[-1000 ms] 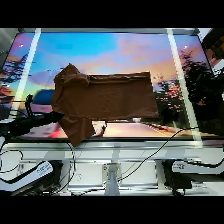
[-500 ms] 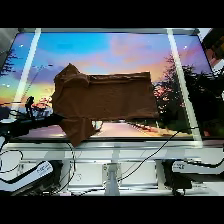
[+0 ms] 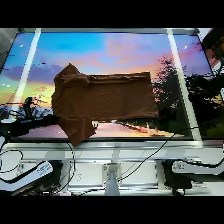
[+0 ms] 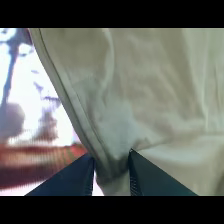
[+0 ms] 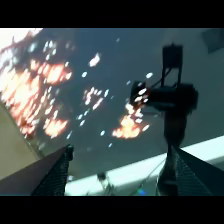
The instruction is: Fold the clothes and pants, and hang the long-sleeved shirts on hangers.
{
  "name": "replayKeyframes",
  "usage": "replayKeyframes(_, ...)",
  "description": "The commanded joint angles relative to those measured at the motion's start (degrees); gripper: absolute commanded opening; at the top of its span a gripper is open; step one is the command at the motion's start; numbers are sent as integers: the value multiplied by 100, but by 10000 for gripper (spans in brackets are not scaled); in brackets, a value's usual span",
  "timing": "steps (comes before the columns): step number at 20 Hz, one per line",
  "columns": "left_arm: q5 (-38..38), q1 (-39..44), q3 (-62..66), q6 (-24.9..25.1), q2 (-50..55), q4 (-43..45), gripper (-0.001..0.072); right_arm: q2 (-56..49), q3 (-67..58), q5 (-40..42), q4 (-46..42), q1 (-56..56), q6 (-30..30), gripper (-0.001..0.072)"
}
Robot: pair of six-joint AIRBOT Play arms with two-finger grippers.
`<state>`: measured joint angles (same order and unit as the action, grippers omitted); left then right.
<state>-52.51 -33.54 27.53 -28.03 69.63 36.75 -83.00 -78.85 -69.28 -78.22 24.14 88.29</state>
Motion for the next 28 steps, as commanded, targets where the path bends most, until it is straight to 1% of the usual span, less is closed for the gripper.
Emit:
replayKeyframes(1, 295, 85, 2, 13, -2, -387, 127, -4, 0, -284, 26, -402, -229, 688)
replayKeyframes(2, 308, 157, 2, 15, -2, -385, 15, -4, 0, -245, -4, -535, -245, 688)
replayKeyframes(4, 308, 323, 2, 15, -2, -385, 18, -4, 0, -70, -26, -748, -243, 685)
replayKeyframes(5, 308, 413, 2, 13, -2, -385, 18, -4, -2, -4, -28, -831, -240, 551)
replayKeyframes(6, 317, 483, 2, 15, -2, -385, 18, -11, 0, 7, -140, -887, -251, 317)
replayKeyframes(7, 350, 542, 2, 15, -2, -385, 18, -31, 0, -22, -389, -918, -254, 163)
replayKeyframes(8, 354, 573, 2, 17, -2, -385, 18, -70, 0, -149, -538, -911, -271, 211)
replayKeyframes(9, 352, 570, 2, 15, -2, -385, 18, -125, 9, -339, -638, -861, -387, 307)
replayKeyframes(10, 352, 570, 2, 15, -2, -382, 18, -168, 76, -494, -649, -789, -474, 329)
replayKeyframes(12, 350, 570, 2, 15, -2, -385, 18, -181, 455, -680, -490, -601, -704, 329)
replayKeyframes(14, 350, 570, 2, 15, -2, -382, 18, -181, 1012, -754, 236, -398, -1093, 332)
replayKeyframes(17, 352, 570, 2, 15, -2, -385, 18, -181, 1862, -597, 1891, -179, -1871, 337)
replayKeyframes(18, 350, 570, 2, 15, -2, -385, 18, -181, 2092, -457, 2273, -142, -1980, 395)
replayKeyframes(19, 350, 570, 2, 15, -2, -385, 18, -181, 2267, -302, 2441, -144, -2004, 469)
replayKeyframes(20, 350, 570, 2, 15, -2, -385, 18, -181, 2404, -157, 2514, -160, -2004, 494)
replayKeyframes(24, 350, 570, 2, 15, -2, -385, 18, -184, 2793, 157, 2592, -168, -1982, 494)
replayKeyframes(28, 350, 570, 2, 13, -2, -387, 18, -184, 3101, 236, 2603, -168, -1939, 494)
